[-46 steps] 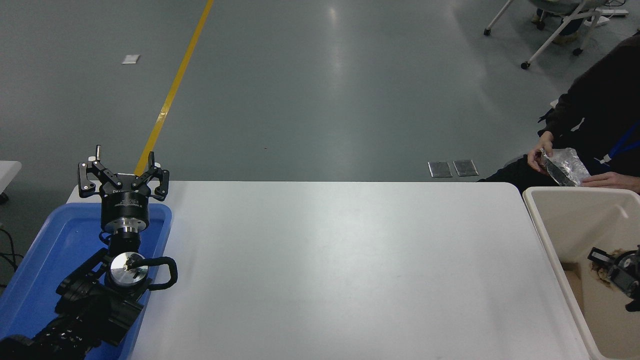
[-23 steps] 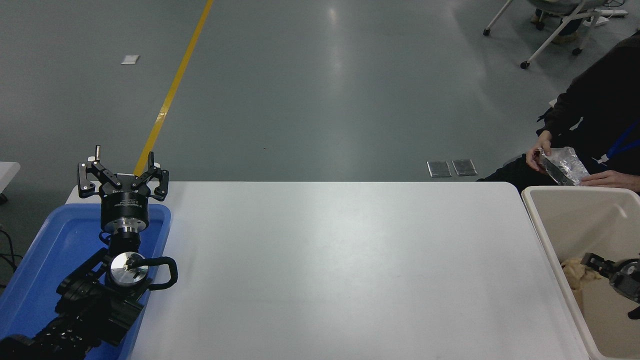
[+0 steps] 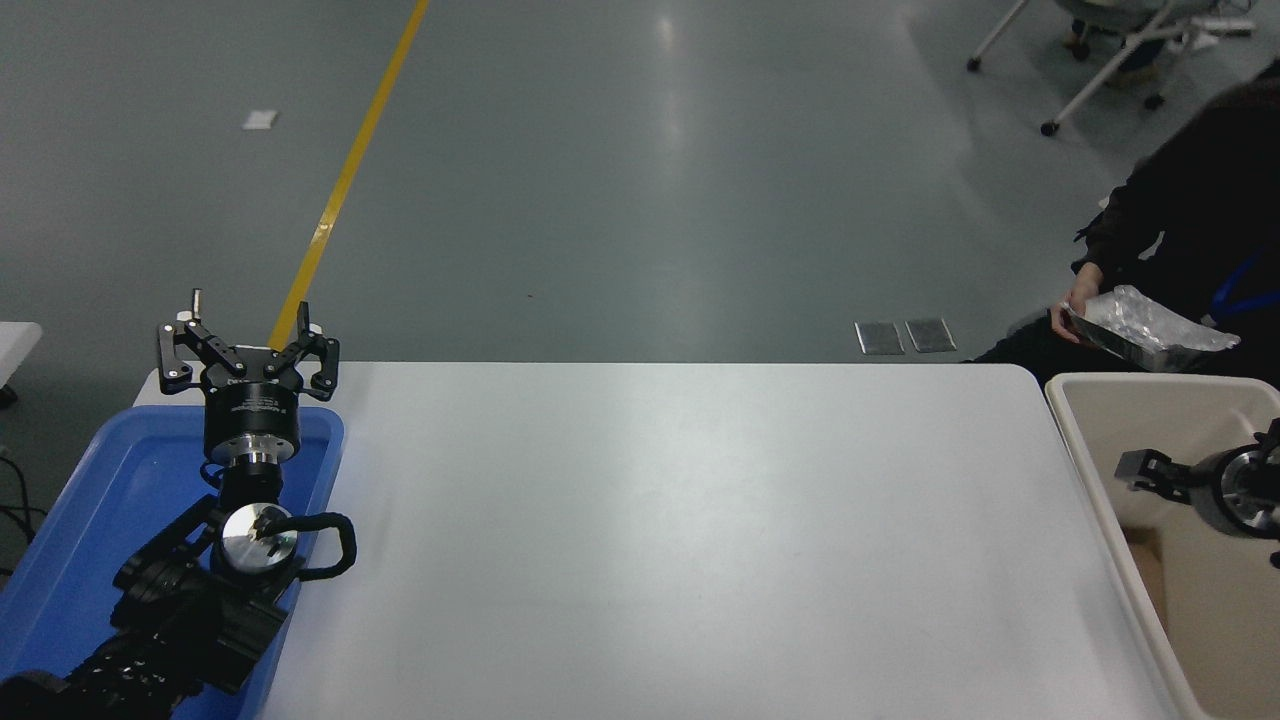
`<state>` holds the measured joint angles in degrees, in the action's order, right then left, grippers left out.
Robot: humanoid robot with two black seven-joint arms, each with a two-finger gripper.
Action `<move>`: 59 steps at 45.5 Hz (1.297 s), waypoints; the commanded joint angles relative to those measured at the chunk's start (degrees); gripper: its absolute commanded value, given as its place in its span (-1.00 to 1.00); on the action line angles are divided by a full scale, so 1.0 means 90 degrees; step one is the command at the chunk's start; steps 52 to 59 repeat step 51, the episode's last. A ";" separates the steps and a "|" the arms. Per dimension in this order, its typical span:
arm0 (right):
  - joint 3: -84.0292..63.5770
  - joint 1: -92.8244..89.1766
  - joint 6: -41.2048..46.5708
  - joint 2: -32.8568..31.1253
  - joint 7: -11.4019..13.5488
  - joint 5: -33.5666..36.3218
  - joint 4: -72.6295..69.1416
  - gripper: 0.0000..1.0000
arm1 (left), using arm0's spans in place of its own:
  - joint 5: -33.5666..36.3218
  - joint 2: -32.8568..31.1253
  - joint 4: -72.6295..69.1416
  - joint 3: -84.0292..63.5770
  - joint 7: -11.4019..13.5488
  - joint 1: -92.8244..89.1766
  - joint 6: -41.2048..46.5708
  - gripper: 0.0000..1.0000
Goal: Pick up paper ball place in dustbin
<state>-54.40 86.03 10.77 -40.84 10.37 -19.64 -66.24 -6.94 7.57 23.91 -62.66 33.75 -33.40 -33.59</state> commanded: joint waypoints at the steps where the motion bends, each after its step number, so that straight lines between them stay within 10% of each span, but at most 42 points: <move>1: -0.0810 0.1807 0.0668 0.0231 0.0010 0.0258 -0.1448 1.00 | 0.0000 -0.0001 0.0000 -0.0001 0.0001 0.0000 0.0001 0.98; 26: -0.1475 0.4405 0.2368 0.1940 0.0000 0.1401 -0.3079 1.00 | -0.0010 0.0009 0.0000 -0.0001 0.0001 0.0019 0.0011 0.98; 59: -0.1504 0.5246 0.2671 0.2331 0.0000 0.2378 -0.3451 1.00 | -0.0010 0.0009 0.0000 -0.0001 0.0010 0.0019 0.0011 0.98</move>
